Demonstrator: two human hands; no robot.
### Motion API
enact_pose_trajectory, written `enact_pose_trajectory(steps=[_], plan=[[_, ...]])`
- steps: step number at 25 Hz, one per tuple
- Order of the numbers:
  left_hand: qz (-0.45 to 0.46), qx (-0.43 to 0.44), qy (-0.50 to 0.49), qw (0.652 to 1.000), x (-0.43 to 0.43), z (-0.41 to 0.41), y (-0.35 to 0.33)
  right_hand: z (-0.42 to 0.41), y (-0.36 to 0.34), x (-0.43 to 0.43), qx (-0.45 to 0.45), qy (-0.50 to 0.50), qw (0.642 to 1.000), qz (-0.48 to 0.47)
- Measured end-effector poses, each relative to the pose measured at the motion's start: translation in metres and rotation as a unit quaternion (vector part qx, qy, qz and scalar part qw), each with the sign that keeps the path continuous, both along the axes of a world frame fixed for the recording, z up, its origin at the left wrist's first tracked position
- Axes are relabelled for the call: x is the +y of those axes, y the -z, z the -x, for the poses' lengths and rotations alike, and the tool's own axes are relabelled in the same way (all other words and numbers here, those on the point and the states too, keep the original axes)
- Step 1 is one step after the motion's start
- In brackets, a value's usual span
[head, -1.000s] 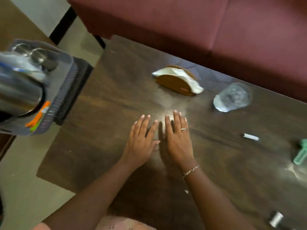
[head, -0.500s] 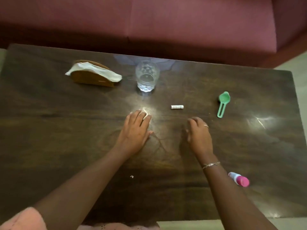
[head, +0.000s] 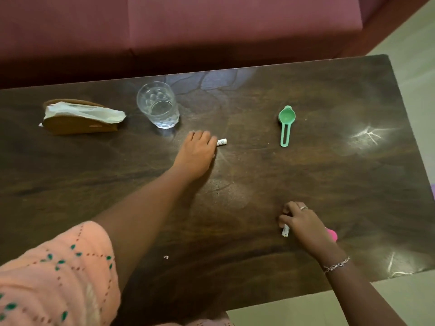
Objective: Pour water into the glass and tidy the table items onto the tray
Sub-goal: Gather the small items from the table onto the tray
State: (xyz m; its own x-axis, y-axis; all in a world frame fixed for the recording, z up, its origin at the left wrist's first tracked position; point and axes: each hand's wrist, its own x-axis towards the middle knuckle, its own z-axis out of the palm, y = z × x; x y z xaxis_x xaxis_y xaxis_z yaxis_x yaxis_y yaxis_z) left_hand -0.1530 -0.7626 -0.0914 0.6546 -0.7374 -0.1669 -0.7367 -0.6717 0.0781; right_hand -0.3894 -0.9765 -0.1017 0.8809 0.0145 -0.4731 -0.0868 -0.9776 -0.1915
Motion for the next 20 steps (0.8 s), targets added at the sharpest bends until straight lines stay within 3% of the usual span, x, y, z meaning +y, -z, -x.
enact_pose_trajectory(steps=[5,11,16,20], plan=[[-0.043,0.048,-0.030,0.997,-0.040,-0.013,0.006,-0.012,-0.002,-0.003,0.016,-0.031,0.999,0.002],[-0.061,0.044,0.001,0.997,-0.038,-0.010,0.009,-0.021,-0.003,0.013,-0.023,0.037,0.999,0.008],[0.092,0.034,0.017,0.995,0.018,0.014,0.007,-0.038,-0.017,0.052,-0.116,0.043,0.992,-0.025],[0.138,0.017,0.011,0.990,0.089,0.031,0.003,-0.054,-0.027,0.100,-0.123,0.033,0.991,-0.047]])
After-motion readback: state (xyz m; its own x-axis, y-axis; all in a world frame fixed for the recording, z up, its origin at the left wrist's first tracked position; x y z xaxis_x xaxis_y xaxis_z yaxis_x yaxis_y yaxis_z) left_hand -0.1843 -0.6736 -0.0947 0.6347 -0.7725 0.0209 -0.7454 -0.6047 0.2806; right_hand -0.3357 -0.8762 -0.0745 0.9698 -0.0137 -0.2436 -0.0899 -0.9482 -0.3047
